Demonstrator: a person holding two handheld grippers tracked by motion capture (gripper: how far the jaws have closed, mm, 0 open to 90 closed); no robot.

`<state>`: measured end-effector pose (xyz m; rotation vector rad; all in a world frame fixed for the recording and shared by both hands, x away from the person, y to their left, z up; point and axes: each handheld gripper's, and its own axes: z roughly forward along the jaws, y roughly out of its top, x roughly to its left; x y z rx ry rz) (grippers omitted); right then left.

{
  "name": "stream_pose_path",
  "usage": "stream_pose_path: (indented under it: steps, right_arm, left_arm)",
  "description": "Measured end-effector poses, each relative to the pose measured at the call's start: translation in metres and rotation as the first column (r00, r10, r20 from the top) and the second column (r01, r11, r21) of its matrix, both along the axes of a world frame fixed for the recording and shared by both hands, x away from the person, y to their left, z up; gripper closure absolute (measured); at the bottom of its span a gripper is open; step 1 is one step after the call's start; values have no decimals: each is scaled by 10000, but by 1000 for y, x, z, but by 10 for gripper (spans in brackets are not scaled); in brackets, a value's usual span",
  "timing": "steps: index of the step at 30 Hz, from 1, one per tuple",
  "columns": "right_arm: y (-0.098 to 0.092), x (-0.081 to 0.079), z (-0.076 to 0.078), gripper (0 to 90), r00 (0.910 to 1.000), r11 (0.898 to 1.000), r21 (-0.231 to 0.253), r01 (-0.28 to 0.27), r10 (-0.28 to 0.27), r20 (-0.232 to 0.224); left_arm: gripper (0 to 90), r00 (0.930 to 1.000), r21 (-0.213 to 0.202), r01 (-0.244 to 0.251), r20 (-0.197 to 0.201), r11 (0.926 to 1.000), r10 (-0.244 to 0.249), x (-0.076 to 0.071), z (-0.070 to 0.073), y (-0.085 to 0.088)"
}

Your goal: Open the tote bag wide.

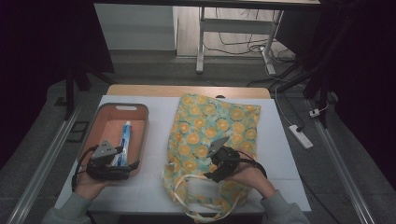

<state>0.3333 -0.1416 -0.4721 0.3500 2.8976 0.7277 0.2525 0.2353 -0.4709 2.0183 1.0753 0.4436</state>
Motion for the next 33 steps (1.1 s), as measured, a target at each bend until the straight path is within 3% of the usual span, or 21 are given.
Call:
stream_pose_path:
  steps: [6,12,18,20,22,23,26,28,29,30,31,32,33]
  right_arm:
    - [2,-3,-16,294,9996,9955,-909,-256,241,-173]
    - [1,-2,-18,363,9998,9929,-1180,-180,188,57]
    - [-2,-1,-18,535,9991,9870,-1604,-38,106,412]
    - [-3,0,-19,673,9980,9843,-1765,82,29,626]
    - [-3,1,-19,701,9972,9826,-1848,173,-35,750]
    - [-4,3,-21,792,9944,9793,-2010,248,-35,1058]
    - [-5,4,-21,863,9939,9806,-1927,357,-147,1094]
    - [-6,4,-16,884,9949,9883,-1479,380,-236,977]
    - [-6,4,-16,884,9949,9883,-1479,380,-236,977]
    - [-7,3,-13,886,9953,9913,-1269,356,-238,934]
    - [-8,1,-4,888,9956,9966,-763,297,-227,911]
    - [-8,1,-4,888,9956,9966,-763,297,-227,911]
    - [-8,0,3,888,9960,9987,-450,254,-214,872]
  left_arm:
    - [161,10000,32,40,-43,10000,-40,0,-1,-1]
    - [162,10000,5,7,-34,10000,-7,0,-1,0]
    - [165,10000,-31,-33,-4,10000,33,0,-1,1]
    - [165,10000,-28,-44,-14,10000,44,0,-1,2]
    - [165,10000,-30,-38,-30,10000,38,1,-2,2]
    - [165,10000,-30,-36,-33,10000,36,1,-2,2]
    - [165,10000,-27,-40,-25,10000,40,1,-2,2]
    - [165,10000,-15,-36,-22,10000,36,1,-2,2]
    - [165,10000,-13,-35,-21,10000,35,1,-2,2]
    - [165,10000,-10,-37,-17,10000,37,1,-2,3]
    - [165,10000,-18,-41,-11,10000,41,1,-1,3]
    - [165,10000,-16,-44,-8,10000,44,1,-1,3]
    - [165,10000,-19,-45,-7,10000,45,1,-1,3]
